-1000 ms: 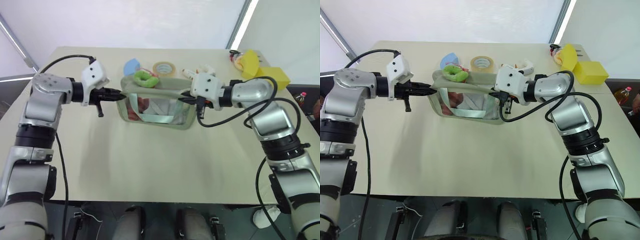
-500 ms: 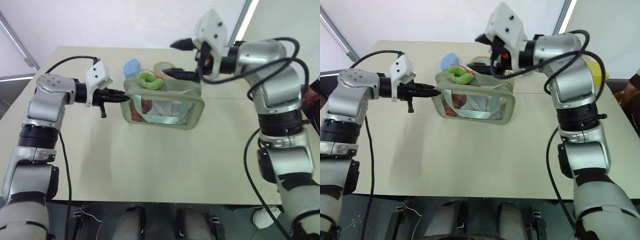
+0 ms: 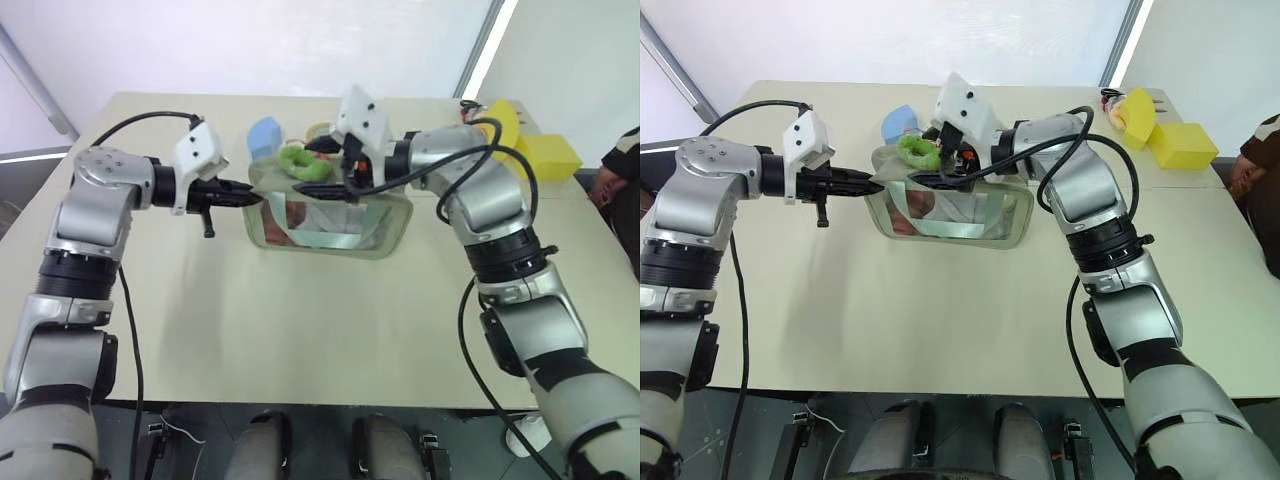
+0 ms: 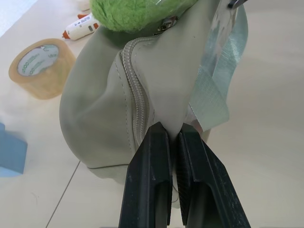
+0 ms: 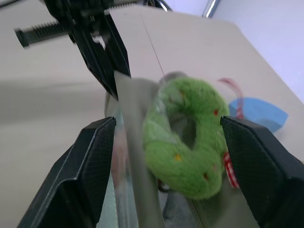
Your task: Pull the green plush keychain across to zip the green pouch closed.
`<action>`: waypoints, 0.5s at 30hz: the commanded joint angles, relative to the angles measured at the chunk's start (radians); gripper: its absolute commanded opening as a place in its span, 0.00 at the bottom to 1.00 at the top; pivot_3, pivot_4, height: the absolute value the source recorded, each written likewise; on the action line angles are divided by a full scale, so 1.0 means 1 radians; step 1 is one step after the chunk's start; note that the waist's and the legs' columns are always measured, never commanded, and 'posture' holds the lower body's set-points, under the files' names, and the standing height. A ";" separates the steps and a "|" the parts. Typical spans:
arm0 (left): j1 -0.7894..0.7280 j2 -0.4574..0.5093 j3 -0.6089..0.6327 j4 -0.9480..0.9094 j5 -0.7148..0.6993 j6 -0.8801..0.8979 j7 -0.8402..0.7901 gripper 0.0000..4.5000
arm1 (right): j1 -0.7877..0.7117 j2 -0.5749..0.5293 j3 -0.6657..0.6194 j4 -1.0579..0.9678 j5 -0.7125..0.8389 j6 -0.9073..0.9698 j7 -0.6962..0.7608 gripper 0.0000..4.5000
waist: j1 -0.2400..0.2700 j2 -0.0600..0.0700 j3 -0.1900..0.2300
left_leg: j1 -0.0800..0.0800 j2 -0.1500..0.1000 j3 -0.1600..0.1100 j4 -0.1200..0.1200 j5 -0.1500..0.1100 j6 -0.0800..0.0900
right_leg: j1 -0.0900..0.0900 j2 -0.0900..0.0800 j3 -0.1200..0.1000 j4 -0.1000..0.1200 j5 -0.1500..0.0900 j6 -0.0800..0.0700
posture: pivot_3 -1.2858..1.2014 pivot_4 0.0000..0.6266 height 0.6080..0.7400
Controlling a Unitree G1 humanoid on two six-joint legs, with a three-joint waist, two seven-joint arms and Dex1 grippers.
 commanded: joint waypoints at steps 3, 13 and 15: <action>-0.020 -0.002 0.017 -0.026 -0.021 -0.004 0.007 0.00 | -0.013 -0.022 -0.010 -0.038 -0.002 0.015 0.005 0.18 | 0.000 0.000 0.000 | 0.000 0.000 0.000 0.000 0.000 0.000 | 0.000 0.000 0.000 0.000 0.000 0.000 | 0.52 0.24 1.00; -0.024 -0.017 0.014 -0.003 -0.022 -0.019 0.005 0.00 | -0.001 -0.139 -0.163 -0.218 0.110 0.252 -0.033 0.02 | 0.005 0.000 0.000 | 0.000 0.000 0.000 0.000 0.000 0.000 | 0.000 0.000 0.000 0.000 0.000 0.000 | 0.52 0.24 1.00; -0.020 -0.017 0.014 -0.003 -0.023 -0.020 0.004 0.00 | -0.003 -0.166 -0.216 -0.234 0.122 0.308 -0.077 0.02 | 0.007 0.000 0.000 | 0.000 0.000 0.000 0.000 0.000 0.000 | 0.000 0.000 0.000 0.000 0.000 0.000 | 0.52 0.24 1.00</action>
